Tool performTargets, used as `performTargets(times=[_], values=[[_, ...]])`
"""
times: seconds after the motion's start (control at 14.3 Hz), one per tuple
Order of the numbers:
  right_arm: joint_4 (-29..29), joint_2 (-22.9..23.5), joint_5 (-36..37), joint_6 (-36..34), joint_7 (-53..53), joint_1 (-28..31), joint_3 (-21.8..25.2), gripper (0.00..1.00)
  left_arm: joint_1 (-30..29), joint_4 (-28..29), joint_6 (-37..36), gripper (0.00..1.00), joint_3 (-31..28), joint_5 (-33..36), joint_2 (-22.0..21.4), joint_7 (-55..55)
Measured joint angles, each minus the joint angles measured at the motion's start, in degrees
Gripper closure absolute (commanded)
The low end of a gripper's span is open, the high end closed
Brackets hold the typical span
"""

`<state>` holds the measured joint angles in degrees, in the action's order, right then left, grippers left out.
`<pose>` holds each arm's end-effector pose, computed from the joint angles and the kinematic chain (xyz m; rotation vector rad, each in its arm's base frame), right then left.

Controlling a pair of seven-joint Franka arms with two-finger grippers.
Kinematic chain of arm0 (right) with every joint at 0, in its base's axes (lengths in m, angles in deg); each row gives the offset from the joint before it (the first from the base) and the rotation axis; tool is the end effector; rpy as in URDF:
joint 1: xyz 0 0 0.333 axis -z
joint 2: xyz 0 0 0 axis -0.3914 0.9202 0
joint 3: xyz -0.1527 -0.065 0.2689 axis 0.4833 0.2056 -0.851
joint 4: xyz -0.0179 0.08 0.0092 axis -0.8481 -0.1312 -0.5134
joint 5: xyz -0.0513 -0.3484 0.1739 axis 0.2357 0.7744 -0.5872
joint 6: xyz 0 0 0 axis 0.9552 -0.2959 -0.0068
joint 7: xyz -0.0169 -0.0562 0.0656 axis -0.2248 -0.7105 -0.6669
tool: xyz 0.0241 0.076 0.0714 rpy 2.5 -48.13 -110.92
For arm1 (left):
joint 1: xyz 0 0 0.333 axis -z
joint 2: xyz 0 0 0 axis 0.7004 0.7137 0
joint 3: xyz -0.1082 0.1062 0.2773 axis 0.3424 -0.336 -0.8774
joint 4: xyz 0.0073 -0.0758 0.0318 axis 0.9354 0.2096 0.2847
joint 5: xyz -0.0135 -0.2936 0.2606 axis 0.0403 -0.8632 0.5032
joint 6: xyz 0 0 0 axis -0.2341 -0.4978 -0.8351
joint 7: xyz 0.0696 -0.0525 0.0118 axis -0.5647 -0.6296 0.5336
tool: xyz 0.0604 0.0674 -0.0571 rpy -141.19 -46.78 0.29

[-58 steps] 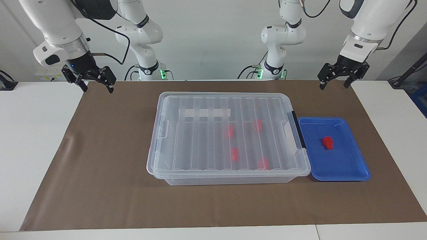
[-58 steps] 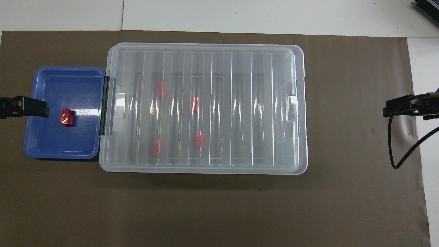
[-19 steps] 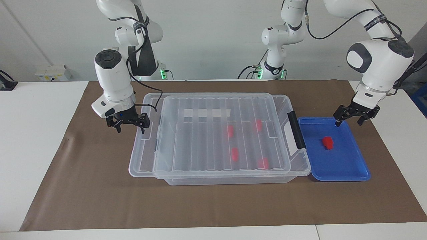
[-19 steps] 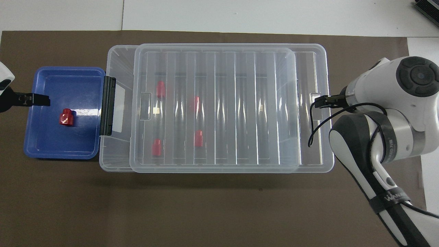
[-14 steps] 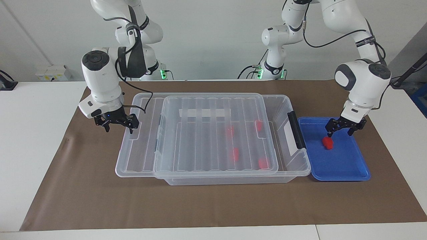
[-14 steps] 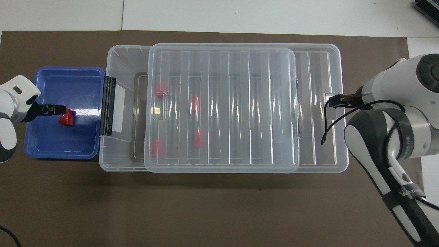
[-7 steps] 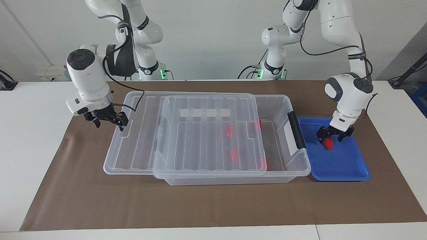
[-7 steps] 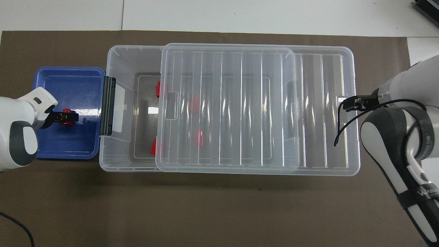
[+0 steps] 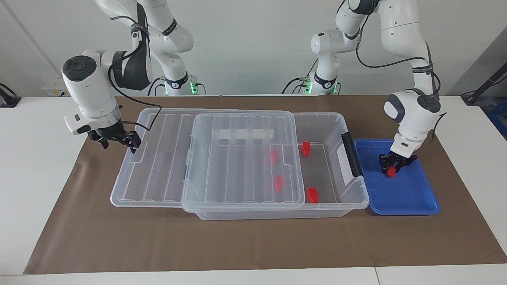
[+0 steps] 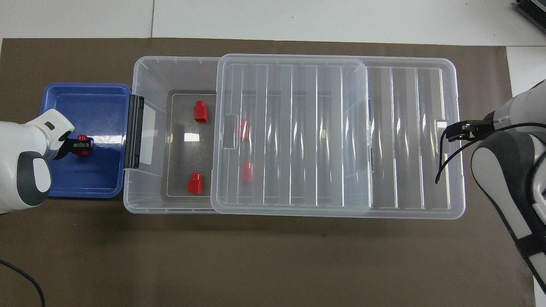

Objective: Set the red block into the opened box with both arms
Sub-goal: 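Lift the red block with the left gripper and carry it over the box opening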

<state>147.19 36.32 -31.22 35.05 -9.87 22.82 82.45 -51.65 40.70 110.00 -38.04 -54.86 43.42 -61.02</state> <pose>0.5808 -0.0538 0.4655 2.9886 -0.2138 0.0156 0.5793 0.0893 0.3006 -3.0809 0.0723 -0.2704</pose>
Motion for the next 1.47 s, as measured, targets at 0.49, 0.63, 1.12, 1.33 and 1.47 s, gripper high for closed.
performTargets(times=[0.49, 0.63, 1.12, 1.33, 1.47], values=[[0.0, -0.5, 0.0, -0.4, 0.7, 0.9, 0.0, 0.00, 1.1, -15.1, -25.6, 1.00, 1.1, 0.0, -2.7, 7.3], [0.0, -0.5, 0.0, -0.4, 0.8, 1.2, 0.0, 0.00, 3.4, -23.1, -37.9, 1.00, 1.6, -0.1, -4.6, 12.7], [-2.1, -2.0, -0.5, -3.7, 0.8, 1.0, -0.4, 0.00, 12.0, -33.9, -46.5, 1.00, 8.3, -2.2, -5.6, 42.2], [-6.1, -4.1, -5.3, -8.9, 0.7, 0.6, -0.5, 0.00, 15.8, -33.7, -41.4, 1.00, 8.5, -2.2, -4.3, 47.2], [-7.6, -6.7, -6.3, -12.6, 0.7, 0.5, -0.5, 0.00, 18.0, -32.5, -38.3, 1.00, 8.5, -1.2, -3.2, 50.0]])
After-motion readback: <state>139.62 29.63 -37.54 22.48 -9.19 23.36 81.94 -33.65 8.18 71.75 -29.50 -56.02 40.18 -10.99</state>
